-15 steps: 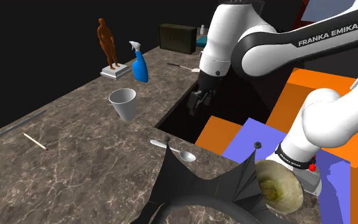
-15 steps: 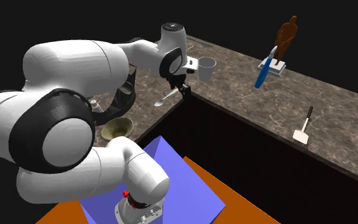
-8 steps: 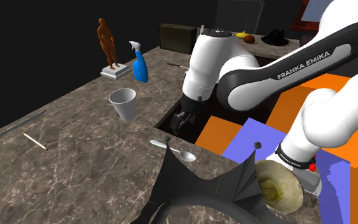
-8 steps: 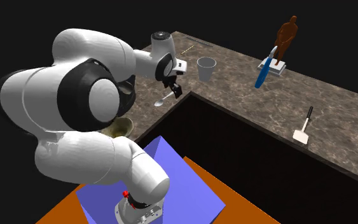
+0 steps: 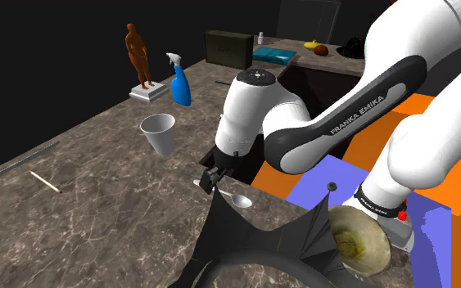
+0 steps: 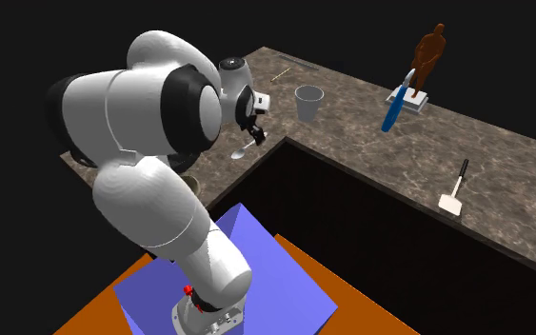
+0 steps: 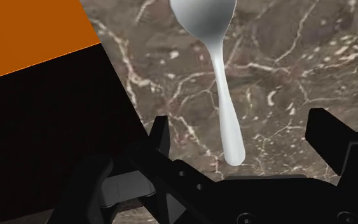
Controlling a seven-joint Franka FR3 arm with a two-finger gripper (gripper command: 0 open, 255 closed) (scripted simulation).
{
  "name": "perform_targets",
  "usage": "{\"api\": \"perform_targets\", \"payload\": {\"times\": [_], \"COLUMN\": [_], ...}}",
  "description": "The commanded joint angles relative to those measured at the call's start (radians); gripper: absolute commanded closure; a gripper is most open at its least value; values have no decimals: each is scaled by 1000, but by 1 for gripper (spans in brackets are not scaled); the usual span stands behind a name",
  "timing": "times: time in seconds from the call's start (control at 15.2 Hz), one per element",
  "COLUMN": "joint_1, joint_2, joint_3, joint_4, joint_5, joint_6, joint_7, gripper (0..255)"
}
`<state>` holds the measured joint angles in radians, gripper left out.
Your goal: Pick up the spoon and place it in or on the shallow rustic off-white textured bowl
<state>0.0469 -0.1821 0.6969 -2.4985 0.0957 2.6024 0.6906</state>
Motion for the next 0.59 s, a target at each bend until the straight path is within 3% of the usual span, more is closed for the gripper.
{"api": "perform_targets", "payload": {"times": [0.0,0.2,0.53], "joint_1": [-13,-41,-39], "joint_2": [31,94,94], "joint_3": [14,35,34], "joint_4": [-2,-2,-2], "joint_5": [-32,-110,-111], "joint_6": [30,80,80], "joint_7": [25,82,82], "gripper": [0,0,0]}}
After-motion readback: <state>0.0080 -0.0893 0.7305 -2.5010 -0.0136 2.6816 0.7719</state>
